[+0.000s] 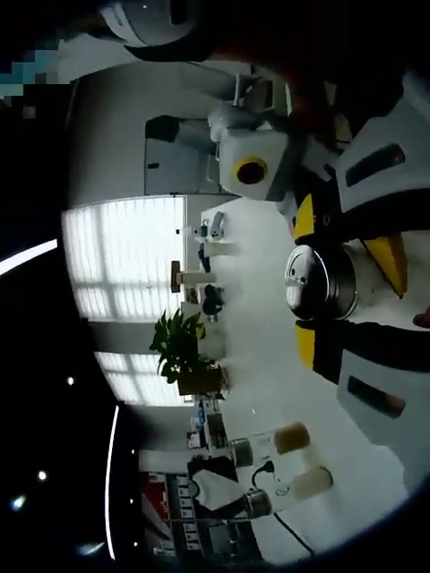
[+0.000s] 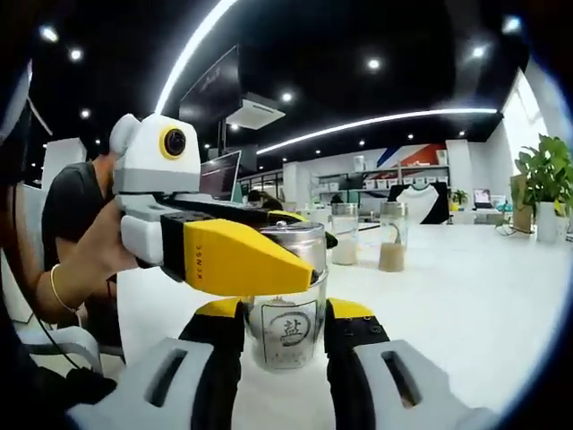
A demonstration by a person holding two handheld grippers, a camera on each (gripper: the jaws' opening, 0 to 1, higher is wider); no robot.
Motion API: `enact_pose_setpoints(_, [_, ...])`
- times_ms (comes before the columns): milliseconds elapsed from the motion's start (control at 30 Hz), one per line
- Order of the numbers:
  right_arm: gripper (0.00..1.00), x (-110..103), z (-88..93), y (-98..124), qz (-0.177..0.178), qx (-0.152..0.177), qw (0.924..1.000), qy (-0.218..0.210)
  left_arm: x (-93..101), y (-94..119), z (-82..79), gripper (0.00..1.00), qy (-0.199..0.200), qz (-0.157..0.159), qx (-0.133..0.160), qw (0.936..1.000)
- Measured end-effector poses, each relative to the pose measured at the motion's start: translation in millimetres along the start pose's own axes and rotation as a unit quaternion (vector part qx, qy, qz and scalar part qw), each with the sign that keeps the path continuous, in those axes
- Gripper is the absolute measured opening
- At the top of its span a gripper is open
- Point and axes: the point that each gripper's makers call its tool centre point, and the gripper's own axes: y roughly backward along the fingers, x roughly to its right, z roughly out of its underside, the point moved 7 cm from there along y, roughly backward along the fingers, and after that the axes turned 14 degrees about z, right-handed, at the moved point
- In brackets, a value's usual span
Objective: Rotate the seasoning bottle until the label or dispensing opening points toward the visible target arrow and the bottle remains upright within the marked orientation range
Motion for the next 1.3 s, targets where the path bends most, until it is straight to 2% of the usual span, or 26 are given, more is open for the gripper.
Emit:
enact_pose_setpoints(267, [0.34, -0.5, -2.8, 2.2, -0.019, 0.004, 0.9998, -0.007, 1.2, 2.4, -3.4, 0.34, 0.004, 0.031, 0.006, 0.9995])
enact_pose_setpoints(433, [0.34, -2.4, -1.1, 3.0, -0.027, 0.002, 0.9996, -0.005, 2.5, 3.3, -5.0, 0.34, -0.003, 0.041, 0.002, 0.9992])
enact_pose_setpoints(567, [0.34, -3.8, 1.3, 4.6, -0.036, 0.0, 0.9993, -0.013, 5.0, 3.2, -7.1, 0.34, -0.017, 0.059, -0.011, 0.998])
enact_pose_setpoints(667, [0.34, -4.2, 1.9, 5.2, -0.047, 0.002, 0.9989, -0.002, 4.2, 3.4, -8.9, 0.34, -0.014, 0.072, -0.01, 0.9973])
enact_pose_setpoints(800, [0.34, -4.5, 1.0, 5.9, -0.06, 0.004, 0.9981, -0.008, 5.0, 4.8, -10.7, 0.34, -0.015, 0.091, -0.006, 0.9957])
enact_pose_setpoints(967, [0.33, -7.6, 1.8, 5.6, -0.052, 0.014, 0.9985, 0.005, 4.6, 5.8, -10.2, 0.34, -0.014, 0.092, -0.008, 0.9957])
enact_pose_setpoints(1033, [0.33, -8.1, 0.4, 6.1, -0.046, 0.02, 0.9987, 0.005, 3.1, 7.7, -10.2, 0.35, -0.007, 0.092, 0.004, 0.9958])
enact_pose_setpoints(1067, [0.33, -8.5, -0.4, 6.3, -0.042, 0.022, 0.9989, 0.004, 1.4, 9.0, -10.9, 0.35, 0.01, 0.09, 0.026, 0.9955])
enact_pose_setpoints(1100, [0.33, -8.7, -1.4, 6.2, -0.04, 0.022, 0.999, 0.003, 0.0, 10.3, -10.5, 0.35, 0.017, 0.089, 0.034, 0.9953])
enact_pose_setpoints(1233, [0.32, -9.1, -1.0, 4.6, -0.033, 0.019, 0.9992, 0.003, -1.3, 11.6, -8.5, 0.35, 0.022, 0.081, 0.039, 0.9957])
enact_pose_setpoints(1300, [0.32, -9.3, 0.2, 2.7, -0.012, 0.016, 0.9998, 0.007, -2.0, 9.5, -7.4, 0.35, 0.025, 0.063, 0.041, 0.9969])
